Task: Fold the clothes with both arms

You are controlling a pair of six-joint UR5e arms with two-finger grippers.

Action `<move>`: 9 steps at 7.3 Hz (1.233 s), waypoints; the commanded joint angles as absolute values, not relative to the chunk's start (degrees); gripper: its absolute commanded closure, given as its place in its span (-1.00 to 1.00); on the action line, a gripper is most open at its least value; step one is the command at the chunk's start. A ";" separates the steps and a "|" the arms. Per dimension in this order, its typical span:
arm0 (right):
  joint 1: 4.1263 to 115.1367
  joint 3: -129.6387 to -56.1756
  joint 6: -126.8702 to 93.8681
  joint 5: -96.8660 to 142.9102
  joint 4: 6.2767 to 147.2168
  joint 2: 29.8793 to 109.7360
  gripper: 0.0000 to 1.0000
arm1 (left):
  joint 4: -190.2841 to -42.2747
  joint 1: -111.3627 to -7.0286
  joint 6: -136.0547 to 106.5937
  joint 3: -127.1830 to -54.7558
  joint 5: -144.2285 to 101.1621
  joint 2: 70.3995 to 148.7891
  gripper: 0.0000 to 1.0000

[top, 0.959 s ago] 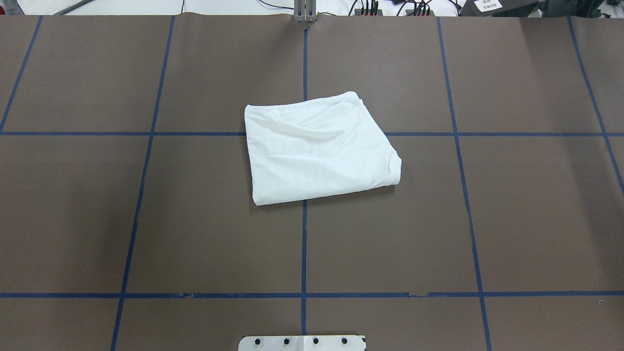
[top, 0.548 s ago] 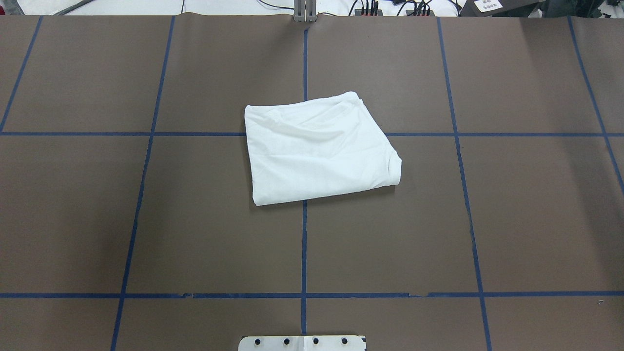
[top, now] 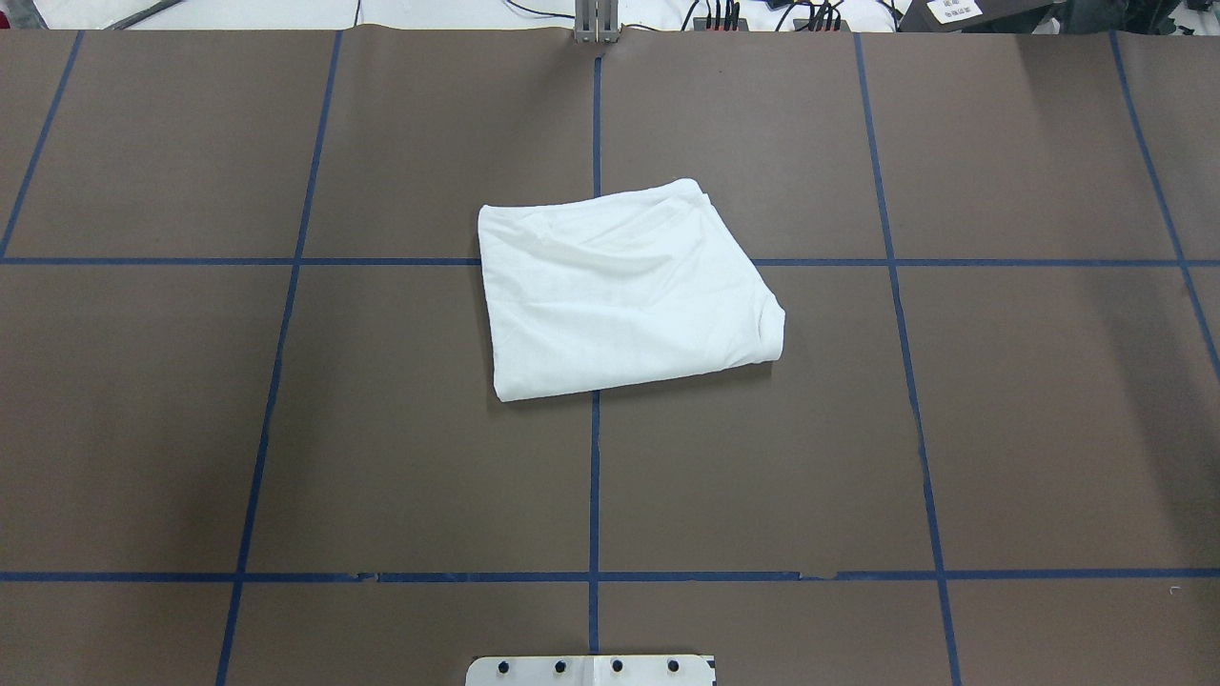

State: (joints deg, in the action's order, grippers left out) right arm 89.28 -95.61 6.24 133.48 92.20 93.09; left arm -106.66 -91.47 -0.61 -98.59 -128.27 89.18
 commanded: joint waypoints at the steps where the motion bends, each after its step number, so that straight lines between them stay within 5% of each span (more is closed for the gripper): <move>1: 88.60 -98.00 5.89 133.33 92.29 95.45 -1.00 | -106.87 -91.49 -0.53 -98.88 -128.58 88.59 -1.00; 9: 88.59 -98.17 5.80 133.24 91.41 96.77 -1.00 | -107.40 -91.41 -0.09 -99.92 -132.27 86.22 -1.00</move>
